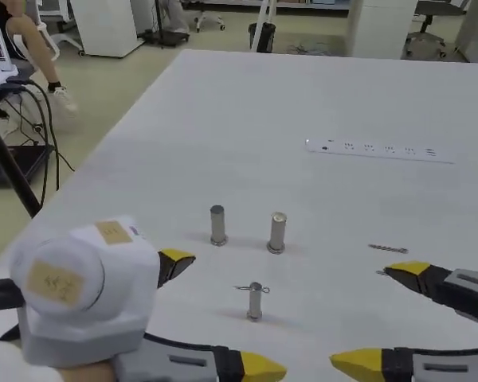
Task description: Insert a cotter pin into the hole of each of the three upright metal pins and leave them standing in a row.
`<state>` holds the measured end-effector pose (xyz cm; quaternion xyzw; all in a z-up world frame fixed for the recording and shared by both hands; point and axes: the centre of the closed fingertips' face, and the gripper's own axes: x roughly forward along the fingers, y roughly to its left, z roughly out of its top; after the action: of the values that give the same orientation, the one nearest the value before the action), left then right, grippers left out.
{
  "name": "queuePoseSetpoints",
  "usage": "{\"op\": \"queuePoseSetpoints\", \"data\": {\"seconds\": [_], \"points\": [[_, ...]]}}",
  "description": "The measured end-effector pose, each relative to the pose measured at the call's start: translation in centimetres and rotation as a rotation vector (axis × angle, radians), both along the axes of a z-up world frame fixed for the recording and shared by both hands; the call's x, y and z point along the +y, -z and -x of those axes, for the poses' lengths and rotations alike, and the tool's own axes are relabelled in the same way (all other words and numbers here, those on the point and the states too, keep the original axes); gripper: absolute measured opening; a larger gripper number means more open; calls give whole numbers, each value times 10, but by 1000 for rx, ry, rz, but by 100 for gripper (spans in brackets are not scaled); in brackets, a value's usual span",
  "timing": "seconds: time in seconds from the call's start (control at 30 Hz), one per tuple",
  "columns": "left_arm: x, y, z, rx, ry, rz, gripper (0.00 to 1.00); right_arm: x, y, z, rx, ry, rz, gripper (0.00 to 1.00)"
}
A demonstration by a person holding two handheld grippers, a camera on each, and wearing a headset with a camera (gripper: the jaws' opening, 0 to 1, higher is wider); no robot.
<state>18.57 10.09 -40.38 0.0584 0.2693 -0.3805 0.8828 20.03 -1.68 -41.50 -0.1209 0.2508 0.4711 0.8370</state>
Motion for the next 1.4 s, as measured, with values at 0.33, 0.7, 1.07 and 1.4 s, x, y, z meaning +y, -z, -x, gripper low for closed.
{"op": "queuePoseSetpoints", "data": {"seconds": [0.33, 0.7, 1.07, 1.4], "points": [[3, -1, -2, -1, -3, 1, 92, -28, 11, 10, 84, 130, 6, 87], [13, -1, -8, 5, -9, -9, 92, -51, 19, 22, 133, 239, -23, 93], [16, -5, -32, -12, 17, -45, 92, -58, 17, 29, 143, 276, -26, 96], [17, -10, -63, -44, 9, -84, 91, -66, 14, 27, 139, 305, -26, 97]]}}
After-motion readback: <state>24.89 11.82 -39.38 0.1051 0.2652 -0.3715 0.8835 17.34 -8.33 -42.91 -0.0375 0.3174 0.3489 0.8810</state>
